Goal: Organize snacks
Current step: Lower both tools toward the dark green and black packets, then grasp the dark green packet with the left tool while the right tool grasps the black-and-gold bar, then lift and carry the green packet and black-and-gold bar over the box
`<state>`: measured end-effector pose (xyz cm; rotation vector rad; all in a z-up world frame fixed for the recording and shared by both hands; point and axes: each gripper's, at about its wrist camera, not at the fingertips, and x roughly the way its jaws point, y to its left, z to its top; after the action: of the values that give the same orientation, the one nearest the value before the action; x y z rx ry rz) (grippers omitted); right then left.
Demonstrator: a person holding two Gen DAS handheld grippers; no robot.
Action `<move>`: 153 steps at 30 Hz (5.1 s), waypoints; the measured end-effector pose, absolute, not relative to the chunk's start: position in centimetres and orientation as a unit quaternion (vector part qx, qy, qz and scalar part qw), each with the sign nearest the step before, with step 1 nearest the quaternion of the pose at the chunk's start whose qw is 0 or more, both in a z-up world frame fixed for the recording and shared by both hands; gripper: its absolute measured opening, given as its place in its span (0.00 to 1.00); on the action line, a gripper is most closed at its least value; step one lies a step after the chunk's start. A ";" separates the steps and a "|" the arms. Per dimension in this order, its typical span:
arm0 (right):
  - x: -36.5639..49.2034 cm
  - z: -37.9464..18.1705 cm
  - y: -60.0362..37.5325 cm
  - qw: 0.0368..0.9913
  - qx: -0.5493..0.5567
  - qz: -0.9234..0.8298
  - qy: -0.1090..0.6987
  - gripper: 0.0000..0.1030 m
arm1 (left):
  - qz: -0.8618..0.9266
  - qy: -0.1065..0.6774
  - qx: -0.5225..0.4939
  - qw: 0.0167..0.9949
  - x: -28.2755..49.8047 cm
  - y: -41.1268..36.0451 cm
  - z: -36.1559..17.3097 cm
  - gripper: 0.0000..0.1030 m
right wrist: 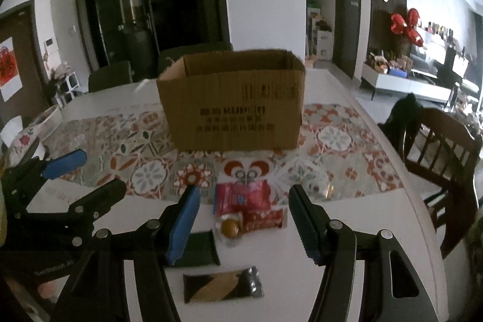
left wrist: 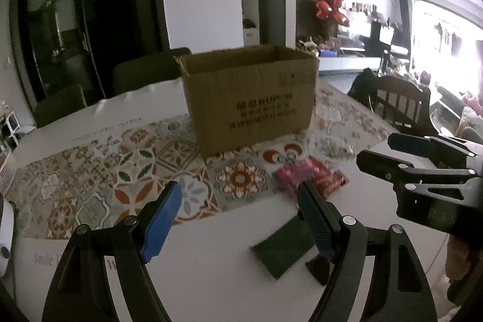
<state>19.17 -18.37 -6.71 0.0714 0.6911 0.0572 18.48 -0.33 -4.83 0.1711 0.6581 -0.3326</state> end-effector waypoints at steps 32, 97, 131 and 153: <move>16.5 -15.2 -16.2 0.878 0.043 0.017 0.476 0.60 | -0.290 0.387 0.197 0.853 18.4 -2.2 -12.6 0.76; 17.6 -16.5 -14.6 0.864 -0.011 0.090 0.495 0.83 | -0.158 0.423 0.054 0.891 16.1 0.8 -13.4 0.50; 18.1 -17.0 -13.8 0.881 -0.041 0.116 0.456 0.68 | -0.110 0.415 0.057 0.901 15.9 1.3 -13.0 0.50; 18.7 -10.8 -16.9 0.924 0.002 0.094 0.370 0.67 | -0.117 0.340 0.057 0.932 17.9 -0.6 -6.5 0.50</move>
<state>18.67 -16.88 -10.84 0.0032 0.7583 0.1932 17.86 -0.55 -6.53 0.1162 0.6951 -0.2389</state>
